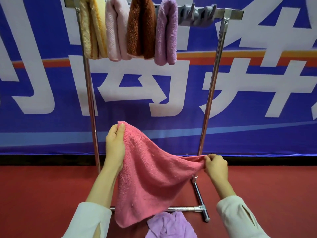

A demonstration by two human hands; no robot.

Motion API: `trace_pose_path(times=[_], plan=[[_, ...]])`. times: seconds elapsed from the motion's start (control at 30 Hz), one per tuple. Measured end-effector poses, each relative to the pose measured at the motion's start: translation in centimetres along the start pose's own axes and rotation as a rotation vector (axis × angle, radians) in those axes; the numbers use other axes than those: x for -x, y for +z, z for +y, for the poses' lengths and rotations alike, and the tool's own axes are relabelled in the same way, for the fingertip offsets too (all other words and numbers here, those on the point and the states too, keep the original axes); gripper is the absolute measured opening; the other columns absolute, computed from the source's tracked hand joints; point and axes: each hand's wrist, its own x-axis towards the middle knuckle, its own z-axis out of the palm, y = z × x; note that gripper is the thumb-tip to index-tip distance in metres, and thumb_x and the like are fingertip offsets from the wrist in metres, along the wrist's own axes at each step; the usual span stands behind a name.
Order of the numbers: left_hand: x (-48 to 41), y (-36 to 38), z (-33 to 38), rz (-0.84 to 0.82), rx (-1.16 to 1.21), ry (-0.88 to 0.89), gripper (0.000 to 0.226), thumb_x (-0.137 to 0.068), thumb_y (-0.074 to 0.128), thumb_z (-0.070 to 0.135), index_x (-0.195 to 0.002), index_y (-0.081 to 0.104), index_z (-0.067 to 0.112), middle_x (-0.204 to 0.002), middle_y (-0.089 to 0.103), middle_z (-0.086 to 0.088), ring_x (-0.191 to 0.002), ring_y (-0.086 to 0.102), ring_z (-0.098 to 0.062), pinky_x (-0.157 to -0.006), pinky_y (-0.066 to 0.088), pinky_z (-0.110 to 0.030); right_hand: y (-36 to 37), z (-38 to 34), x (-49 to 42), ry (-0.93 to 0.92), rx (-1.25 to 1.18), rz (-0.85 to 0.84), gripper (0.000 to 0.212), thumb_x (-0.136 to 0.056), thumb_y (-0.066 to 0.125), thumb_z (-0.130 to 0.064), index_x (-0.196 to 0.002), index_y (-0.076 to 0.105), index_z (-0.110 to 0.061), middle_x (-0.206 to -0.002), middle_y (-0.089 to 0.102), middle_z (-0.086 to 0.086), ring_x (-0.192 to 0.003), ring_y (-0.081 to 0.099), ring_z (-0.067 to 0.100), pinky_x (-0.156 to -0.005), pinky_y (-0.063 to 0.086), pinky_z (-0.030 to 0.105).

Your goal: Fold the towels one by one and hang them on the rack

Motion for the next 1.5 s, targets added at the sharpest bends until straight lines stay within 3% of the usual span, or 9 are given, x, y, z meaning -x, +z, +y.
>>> trace_pose_path(times=[0.2,0.3,0.4,0.5,0.63,0.7,1.13,1.37,1.5], plan=[[-1.0,-1.4,-1.5,0.113,-0.126,0.021,0.021,-0.1,0.044,0.032,-0.091,0.059,0.02,-0.083,0.058,0.001,-0.082,0.052,-0.017,-0.078,0.043,-0.039,-0.9,0.1,-1.0,0.059,-0.232,0.034,0.02,-0.097,0.039,-0.015,-0.092,0.057,-0.008,-0.079,0.06,0.013,-0.075,0.058,0.03,-0.073,0.051,0.044],[-0.8,-1.6,-2.0,0.131,-0.204,0.035,0.018,-0.101,0.044,0.026,-0.096,0.059,0.016,-0.09,0.059,0.0,-0.087,0.052,-0.017,-0.08,0.039,-0.033,-2.0,-0.9,-0.9,0.112,-0.737,-0.035,0.023,-0.097,0.033,-0.002,-0.099,0.055,0.0,-0.07,0.063,0.016,-0.055,0.066,0.022,-0.053,0.056,0.031],[-0.6,-1.7,-2.5,0.172,-0.206,0.03,0.021,-0.101,0.044,0.023,-0.092,0.058,0.01,-0.079,0.054,-0.001,-0.077,0.045,-0.016,-0.07,0.036,-0.03,-3.2,-2.4,-0.4,0.092,-1.021,-0.01,0.014,-0.098,0.04,-0.001,-0.099,0.054,0.002,-0.083,0.064,0.013,-0.059,0.071,0.015,-0.056,0.056,0.019],[-0.9,-2.0,-3.1,0.236,-0.219,-0.017,0.021,-0.101,0.044,0.028,-0.09,0.058,0.015,-0.071,0.051,0.006,-0.074,0.044,-0.016,-0.069,0.037,-0.032,-4.2,-2.9,0.6,-0.06,-0.921,0.013,0.007,-0.093,0.062,-0.013,-0.098,0.058,-0.011,-0.09,0.063,0.003,-0.071,0.067,0.008,-0.068,0.054,0.016],[-1.4,-2.6,-3.3,0.285,-0.197,-0.019,0.023,-0.1,0.045,0.029,-0.091,0.059,0.014,-0.076,0.052,-0.001,-0.078,0.045,-0.02,-0.073,0.036,-0.035,-4.0,-2.4,0.7,-0.236,-0.685,-0.213,0.047,-0.08,0.073,0.004,-0.12,0.058,-0.012,-0.11,0.064,0.004,-0.091,0.066,0.005,-0.079,0.052,0.013],[-1.5,-2.7,-3.3,0.285,-0.189,-0.014,0.021,-0.1,0.045,0.028,-0.09,0.059,0.015,-0.078,0.053,0.0,-0.08,0.046,-0.02,-0.075,0.038,-0.035,-3.9,-2.2,0.6,-0.262,-0.532,-0.097,0.036,-0.08,0.073,-0.001,-0.112,0.064,-0.016,-0.106,0.069,0.004,-0.093,0.067,0.013,-0.084,0.053,0.024],[-1.4,-3.5,-2.7,0.325,-0.219,-0.004,0.028,-0.101,0.045,0.027,-0.106,0.063,0.006,-0.091,0.058,-0.008,-0.086,0.049,-0.022,-0.078,0.038,-0.034,-5.3,-2.7,1.1,-0.307,-0.396,-0.026,0.013,-0.083,0.073,-0.018,-0.074,0.066,-0.012,-0.065,0.064,-0.003,-0.061,0.053,0.009,-0.047,0.039,0.008],[-1.6,-3.8,-2.8,0.321,-0.188,-0.026,0.028,-0.1,0.045,0.027,-0.104,0.063,0.006,-0.09,0.058,-0.008,-0.085,0.048,-0.021,-0.077,0.038,-0.034,-5.9,-3.1,1.5,-0.202,-0.605,-0.321,0.025,-0.076,0.081,-0.026,-0.077,0.064,-0.009,-0.069,0.066,-0.001,-0.065,0.059,0.011,-0.057,0.045,0.022],[-2.1,-4.6,-3.4,0.359,-0.136,-0.09,0.035,-0.1,0.046,0.03,-0.105,0.063,0.0,-0.083,0.056,-0.004,-0.083,0.047,-0.02,-0.078,0.042,-0.04,-6.6,-2.4,1.5,-0.135,-0.646,-0.686,0.062,-0.046,0.091,-0.031,-0.096,0.068,-0.002,-0.087,0.072,0.014,-0.075,0.068,0.021,-0.064,0.055,0.027]])
